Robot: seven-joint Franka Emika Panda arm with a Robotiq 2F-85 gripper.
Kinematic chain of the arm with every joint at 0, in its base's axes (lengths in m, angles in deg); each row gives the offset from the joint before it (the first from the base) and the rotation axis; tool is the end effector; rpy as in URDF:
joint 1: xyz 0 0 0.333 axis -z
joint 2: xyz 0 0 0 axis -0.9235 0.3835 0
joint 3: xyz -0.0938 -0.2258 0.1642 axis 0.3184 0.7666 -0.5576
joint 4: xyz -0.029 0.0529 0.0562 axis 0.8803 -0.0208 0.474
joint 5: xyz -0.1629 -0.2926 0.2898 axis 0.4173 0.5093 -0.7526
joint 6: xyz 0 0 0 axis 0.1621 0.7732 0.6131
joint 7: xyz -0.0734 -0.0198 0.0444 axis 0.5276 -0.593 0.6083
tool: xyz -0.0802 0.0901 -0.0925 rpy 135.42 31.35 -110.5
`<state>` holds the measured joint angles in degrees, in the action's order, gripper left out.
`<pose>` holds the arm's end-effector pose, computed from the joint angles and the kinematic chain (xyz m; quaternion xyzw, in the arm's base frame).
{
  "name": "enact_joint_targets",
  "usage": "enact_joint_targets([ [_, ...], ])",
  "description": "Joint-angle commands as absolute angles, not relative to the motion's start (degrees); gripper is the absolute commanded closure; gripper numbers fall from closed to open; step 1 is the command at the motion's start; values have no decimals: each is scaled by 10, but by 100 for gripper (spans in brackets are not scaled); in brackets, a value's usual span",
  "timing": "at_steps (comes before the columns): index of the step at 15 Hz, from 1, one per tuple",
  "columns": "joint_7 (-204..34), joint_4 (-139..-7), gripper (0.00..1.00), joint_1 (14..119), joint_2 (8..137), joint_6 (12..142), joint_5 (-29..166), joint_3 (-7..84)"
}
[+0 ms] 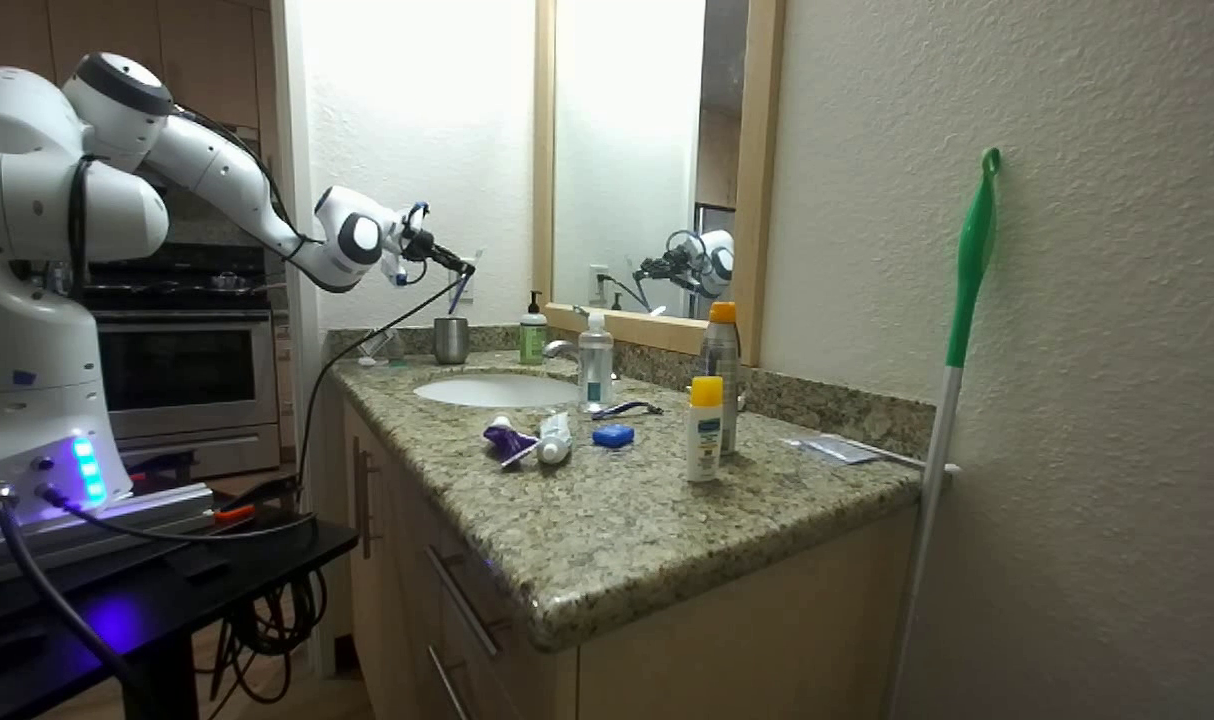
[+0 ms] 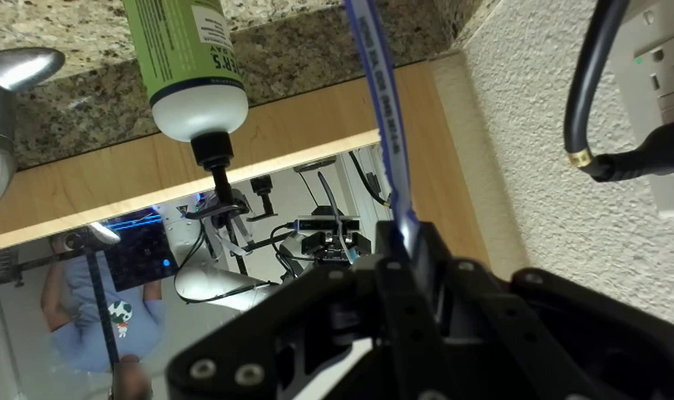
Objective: Place the toothbrush in the cup then put it back on the counter
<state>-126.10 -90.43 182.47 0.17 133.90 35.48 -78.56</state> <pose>0.7319 0.0424 0.3075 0.7698 -0.2837 0.5709 0.0336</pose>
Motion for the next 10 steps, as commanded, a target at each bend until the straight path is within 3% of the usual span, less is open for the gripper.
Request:
enact_joint_targets([
  [1, -1269, -897, 57, 1811, -39, 1312, 352, -759],
  [7, -1273, -896, 15, 1816, -25, 1295, 352, -768],
  [9, -1262, -893, 2, 1850, 47, 1287, 369, -835],
  [10, -1255, -891, 0, 1860, 62, 1283, 368, -858],
])
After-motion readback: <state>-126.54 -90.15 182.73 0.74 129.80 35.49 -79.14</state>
